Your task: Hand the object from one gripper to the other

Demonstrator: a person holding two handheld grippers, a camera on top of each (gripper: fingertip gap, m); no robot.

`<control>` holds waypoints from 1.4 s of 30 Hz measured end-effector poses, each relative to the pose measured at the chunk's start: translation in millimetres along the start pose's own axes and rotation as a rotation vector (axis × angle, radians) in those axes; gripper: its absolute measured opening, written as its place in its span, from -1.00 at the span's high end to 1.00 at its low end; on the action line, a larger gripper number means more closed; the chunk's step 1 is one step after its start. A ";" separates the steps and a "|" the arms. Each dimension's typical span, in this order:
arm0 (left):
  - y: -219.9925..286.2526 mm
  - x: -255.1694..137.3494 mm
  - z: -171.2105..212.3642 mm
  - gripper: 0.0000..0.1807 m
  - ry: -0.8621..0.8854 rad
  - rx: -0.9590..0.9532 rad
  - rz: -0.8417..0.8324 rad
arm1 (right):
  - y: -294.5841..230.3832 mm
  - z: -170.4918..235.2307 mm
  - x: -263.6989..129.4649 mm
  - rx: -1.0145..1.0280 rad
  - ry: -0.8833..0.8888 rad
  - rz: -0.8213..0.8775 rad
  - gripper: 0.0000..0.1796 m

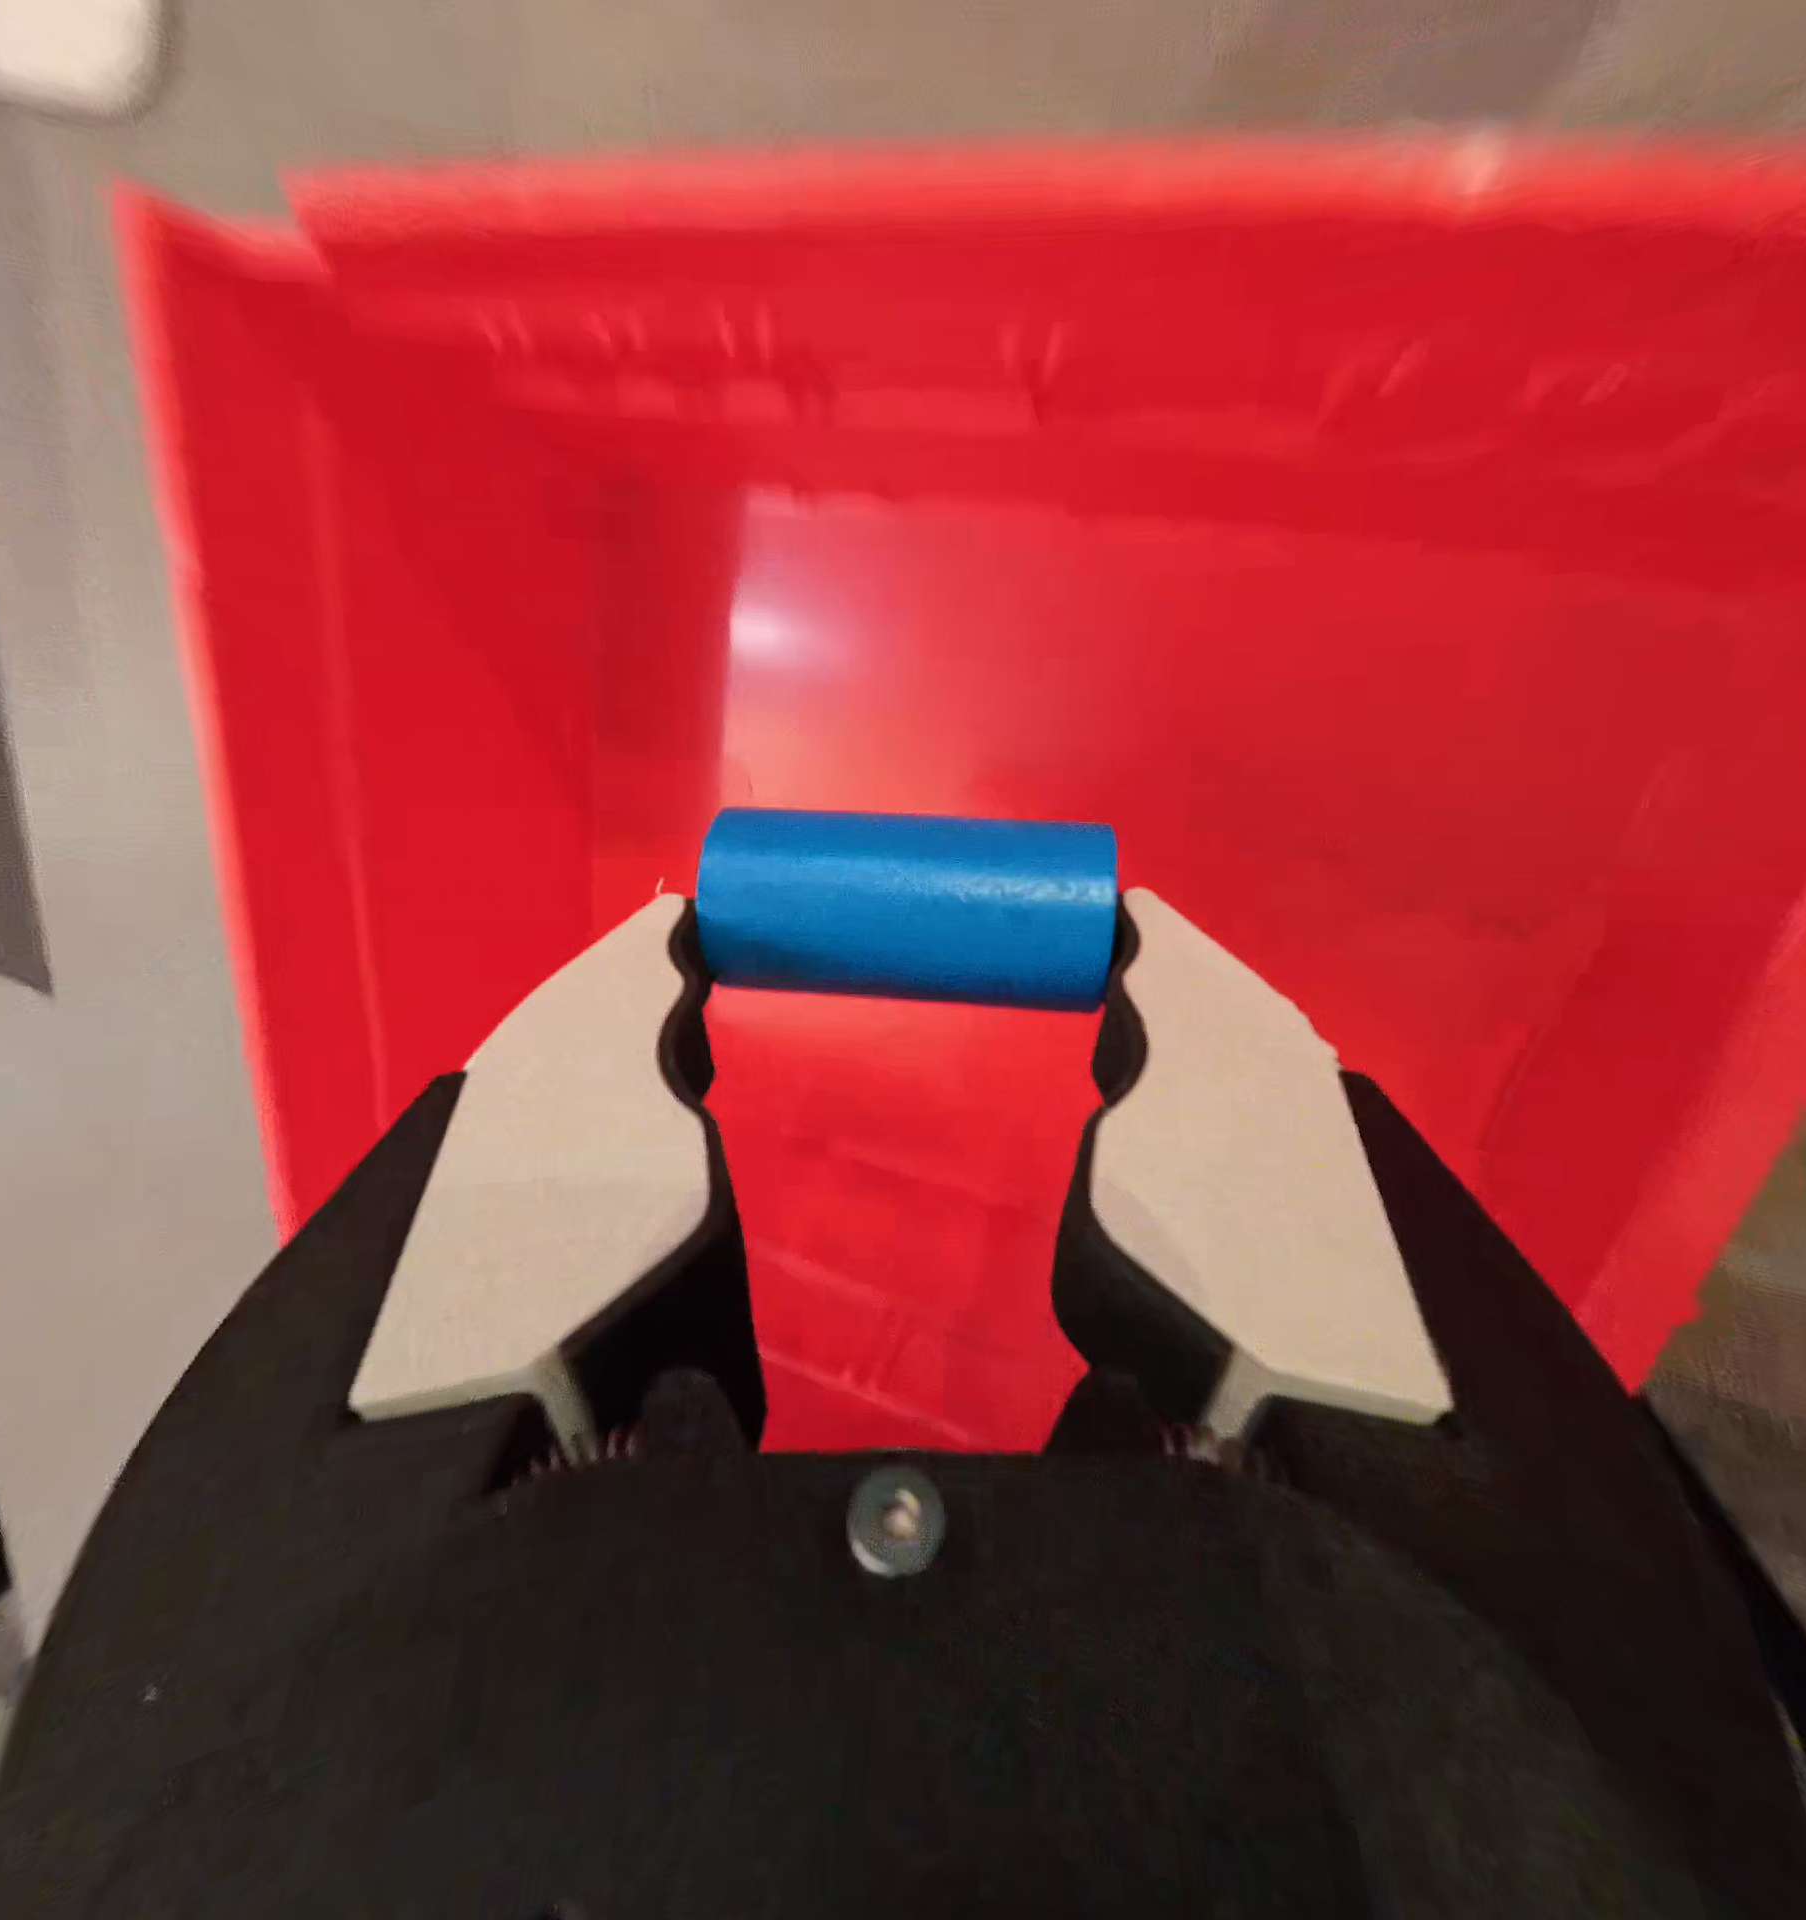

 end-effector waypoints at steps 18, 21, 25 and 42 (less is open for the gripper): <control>105.6 -71.9 -114.7 0.20 0.613 0.118 0.152 | -55.6 -123.5 -53.2 -0.291 0.985 0.098 0.06; 111.3 -69.6 -117.6 0.20 0.605 0.143 0.143 | -58.5 -125.0 -50.3 -0.315 0.985 0.094 0.13; 112.7 -71.6 -117.2 0.20 0.611 0.159 0.129 | -60.1 -123.3 -50.4 -0.327 1.014 0.074 0.22; 115.8 -73.5 -116.2 0.20 0.626 0.166 0.175 | -58.8 -117.9 -53.0 -0.321 1.044 0.012 0.28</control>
Point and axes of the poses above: each gripper's, where its closed fingertips meet, x out along the fingers, z out of its underside, y = z × x across the jaws, the point moved 10 cm from there along -x, back along the fingers, and after that the axes turned 11 degrees about -x, right-handed, at the moved point
